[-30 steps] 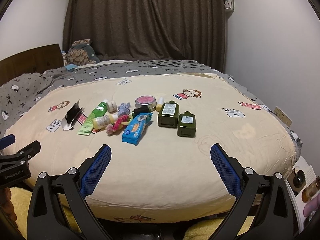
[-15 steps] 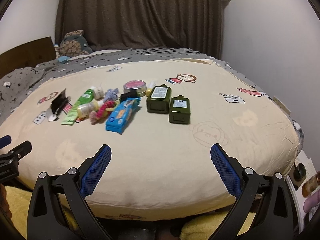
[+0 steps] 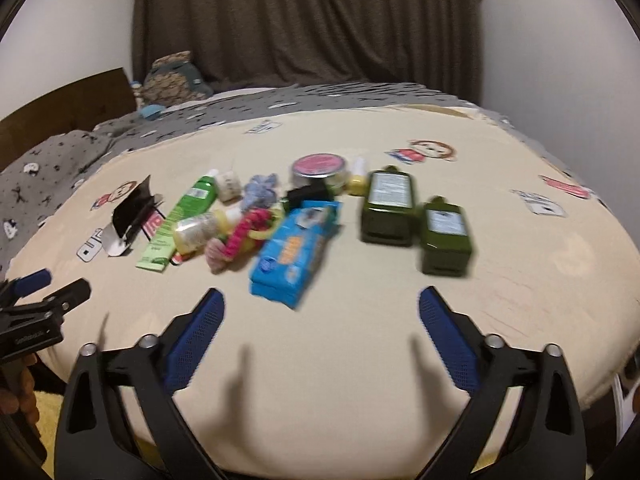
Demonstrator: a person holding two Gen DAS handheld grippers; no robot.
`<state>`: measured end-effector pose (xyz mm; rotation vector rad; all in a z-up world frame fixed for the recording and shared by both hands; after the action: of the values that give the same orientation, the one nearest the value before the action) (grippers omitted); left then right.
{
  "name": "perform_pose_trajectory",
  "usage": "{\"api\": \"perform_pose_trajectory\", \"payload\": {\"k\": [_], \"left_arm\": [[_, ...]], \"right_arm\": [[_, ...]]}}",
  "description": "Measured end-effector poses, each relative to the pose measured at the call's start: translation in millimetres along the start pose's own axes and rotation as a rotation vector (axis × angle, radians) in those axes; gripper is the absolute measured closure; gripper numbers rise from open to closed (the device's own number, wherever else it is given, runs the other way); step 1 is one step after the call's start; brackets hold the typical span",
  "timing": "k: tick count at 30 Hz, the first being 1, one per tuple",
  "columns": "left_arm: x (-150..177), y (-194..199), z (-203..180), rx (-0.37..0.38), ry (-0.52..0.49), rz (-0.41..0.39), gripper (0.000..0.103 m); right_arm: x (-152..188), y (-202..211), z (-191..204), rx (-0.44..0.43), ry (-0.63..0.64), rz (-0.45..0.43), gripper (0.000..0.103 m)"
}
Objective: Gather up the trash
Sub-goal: 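Grasp the box cutter with left tool while right tool grasps the blue wipe pack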
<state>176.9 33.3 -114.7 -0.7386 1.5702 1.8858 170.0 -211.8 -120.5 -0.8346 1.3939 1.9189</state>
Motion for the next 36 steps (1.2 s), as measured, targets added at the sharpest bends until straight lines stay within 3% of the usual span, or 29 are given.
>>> {"api": "perform_pose_trajectory", "payload": {"k": [5, 12, 14, 21, 24, 26, 28, 30, 36], "left_arm": [[-21, -21, 2, 0.034, 0.023, 0.0, 0.023], [-55, -47, -10, 0.033, 0.025, -0.022, 0.023], [-61, -54, -15, 0.036, 0.028, -0.025, 0.023], [-61, -92, -26, 0.02, 0.002, 0.053, 0.026], [-61, -103, -23, 0.03, 0.014, 0.069, 0.035], [-63, -106, -20, 0.036, 0.015, 0.069, 0.043], [-65, -108, -17, 0.038, 0.011, 0.07, 0.059], [-66, -108, -15, 0.033, 0.011, 0.071, 0.072], [-56, -97, -6, 0.047, 0.012, 0.061, 0.079]], "right_arm": [[-8, -24, 5, 0.003, -0.001, 0.015, 0.023], [-11, -40, 6, 0.041, 0.013, 0.035, 0.023], [-11, -43, 3, 0.055, 0.011, 0.047, 0.028], [-5, -60, -17, 0.082, -0.012, 0.09, 0.029], [-7, -64, -17, 0.091, -0.002, 0.091, 0.034], [-9, -68, -16, 0.088, 0.003, 0.095, 0.046], [-11, -72, -13, 0.09, 0.016, 0.102, 0.059], [-11, -71, -10, 0.083, 0.027, 0.101, 0.06], [-4, -55, 0, 0.026, 0.04, 0.102, 0.064]]}}
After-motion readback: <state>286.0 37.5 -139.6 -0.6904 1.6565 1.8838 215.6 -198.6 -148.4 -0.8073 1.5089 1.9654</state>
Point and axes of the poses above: each gripper's, at about its wrist camera, not at the fingertips, and y roughly against the way its jaws point, z to its left, x to its underside, the point moved 10 cm from there along -y, roughly the way its jaws point, and after that the axes turned 11 degrees about -x, right-handed, at the moved point
